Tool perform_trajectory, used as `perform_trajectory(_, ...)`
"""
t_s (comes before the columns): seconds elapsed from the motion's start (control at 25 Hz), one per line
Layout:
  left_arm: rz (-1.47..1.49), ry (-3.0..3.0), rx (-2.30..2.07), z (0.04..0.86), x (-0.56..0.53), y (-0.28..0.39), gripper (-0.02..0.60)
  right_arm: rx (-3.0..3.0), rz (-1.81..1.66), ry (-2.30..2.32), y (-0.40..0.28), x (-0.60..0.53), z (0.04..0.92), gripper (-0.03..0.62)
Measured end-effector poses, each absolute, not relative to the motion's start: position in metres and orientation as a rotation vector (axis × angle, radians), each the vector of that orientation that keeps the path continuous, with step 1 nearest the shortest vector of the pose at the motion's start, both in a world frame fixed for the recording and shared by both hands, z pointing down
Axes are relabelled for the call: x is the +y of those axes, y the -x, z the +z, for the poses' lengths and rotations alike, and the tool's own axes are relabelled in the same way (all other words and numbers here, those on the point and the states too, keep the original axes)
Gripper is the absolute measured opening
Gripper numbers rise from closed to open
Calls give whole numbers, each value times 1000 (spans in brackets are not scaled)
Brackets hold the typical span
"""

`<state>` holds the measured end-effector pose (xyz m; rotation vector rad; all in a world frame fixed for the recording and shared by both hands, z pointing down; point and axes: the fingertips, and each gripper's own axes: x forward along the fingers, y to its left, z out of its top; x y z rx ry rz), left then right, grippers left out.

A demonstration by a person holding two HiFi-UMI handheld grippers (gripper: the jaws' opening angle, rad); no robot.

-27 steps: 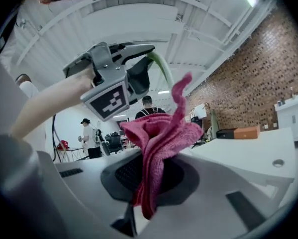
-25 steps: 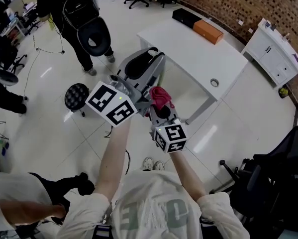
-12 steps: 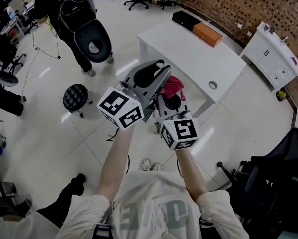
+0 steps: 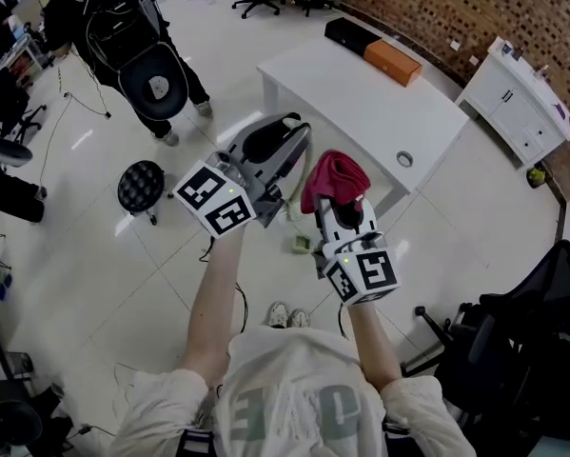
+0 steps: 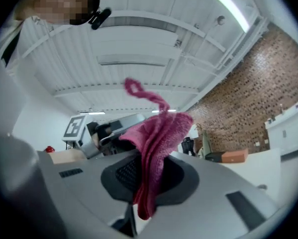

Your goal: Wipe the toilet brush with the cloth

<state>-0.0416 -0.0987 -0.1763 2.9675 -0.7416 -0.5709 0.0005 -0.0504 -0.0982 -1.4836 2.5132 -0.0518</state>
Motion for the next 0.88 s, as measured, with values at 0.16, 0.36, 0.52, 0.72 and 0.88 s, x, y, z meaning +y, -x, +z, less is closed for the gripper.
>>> perform_trajectory(0.16,-587,-3024,-565,-161,-98,43,106,2424,-114,1702,-62,-65,-73,32)
perform_trajectory(0.36,-581,-3035,-431,-131,-98,39,106,2429,-105,1795,-99,-70,-52,32)
perform_trajectory(0.52,-582,-3009,-390,-103,-110,32,106,2481,-160,1820,-112,-82,-19,31)
perform_trajectory(0.72,-606,-3007,-281,-15,-128,27,106,2531,-239,1824,-122,-110,99,32)
perform_trajectory(0.88,-581,-3018,-192,147,-145,18,106,2499,-255,1832,-132,-137,270,32)
